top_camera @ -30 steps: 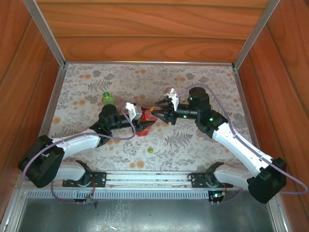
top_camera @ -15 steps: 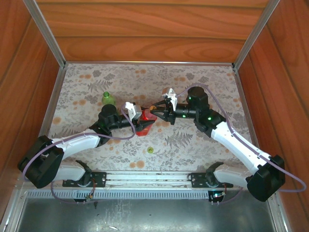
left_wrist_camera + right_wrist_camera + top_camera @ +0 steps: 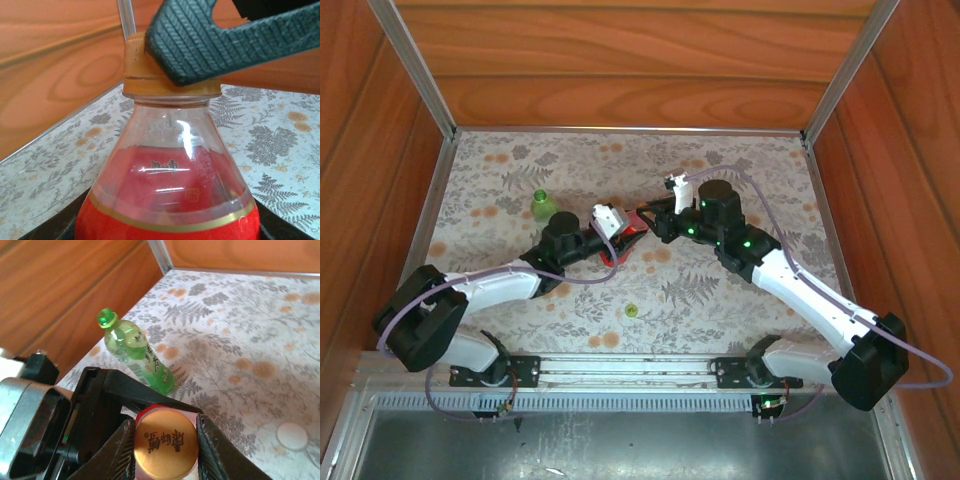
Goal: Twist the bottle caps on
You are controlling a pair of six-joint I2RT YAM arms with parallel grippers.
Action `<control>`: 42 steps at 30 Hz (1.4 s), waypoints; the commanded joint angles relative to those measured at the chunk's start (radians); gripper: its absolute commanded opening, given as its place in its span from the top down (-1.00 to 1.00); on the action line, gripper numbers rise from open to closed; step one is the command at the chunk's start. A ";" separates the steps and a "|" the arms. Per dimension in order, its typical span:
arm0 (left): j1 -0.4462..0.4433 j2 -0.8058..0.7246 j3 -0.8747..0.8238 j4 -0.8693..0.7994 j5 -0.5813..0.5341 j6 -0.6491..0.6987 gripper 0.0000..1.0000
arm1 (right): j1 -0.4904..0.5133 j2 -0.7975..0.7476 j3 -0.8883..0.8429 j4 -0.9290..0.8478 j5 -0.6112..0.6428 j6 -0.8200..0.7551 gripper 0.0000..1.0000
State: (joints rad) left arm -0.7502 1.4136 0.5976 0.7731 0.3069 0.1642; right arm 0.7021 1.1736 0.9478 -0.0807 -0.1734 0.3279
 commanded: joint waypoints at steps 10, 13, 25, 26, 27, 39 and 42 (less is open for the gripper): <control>0.013 -0.044 -0.027 0.049 0.074 -0.081 -0.08 | 0.009 -0.121 -0.053 0.083 0.000 -0.025 -0.51; 0.021 -0.059 -0.032 0.050 0.120 -0.128 -0.08 | 0.010 -0.159 -0.111 0.185 -0.032 -0.009 -0.70; 0.022 -0.081 -0.031 0.049 0.164 -0.146 -0.09 | 0.012 -0.079 -0.109 0.208 -0.101 -0.002 -0.17; 0.023 -0.082 -0.032 0.049 0.163 -0.147 -0.09 | 0.012 -0.071 -0.107 0.210 -0.105 -0.001 -0.08; 0.023 -0.081 -0.032 0.050 0.161 -0.146 -0.09 | 0.011 -0.067 -0.111 0.215 -0.111 -0.002 -0.01; 0.023 -0.156 -0.110 0.049 0.036 -0.127 -1.00 | 0.011 -0.049 -0.091 0.145 0.042 -0.095 0.59; 0.032 -0.219 -0.170 0.048 -0.032 -0.129 -1.00 | 0.010 -0.007 -0.065 0.134 0.126 -0.147 0.62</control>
State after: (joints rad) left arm -0.7319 1.2488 0.4686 0.7937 0.3550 0.0296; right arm 0.7128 1.1343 0.8444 0.0765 -0.1616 0.2550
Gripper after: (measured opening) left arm 0.997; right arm 0.319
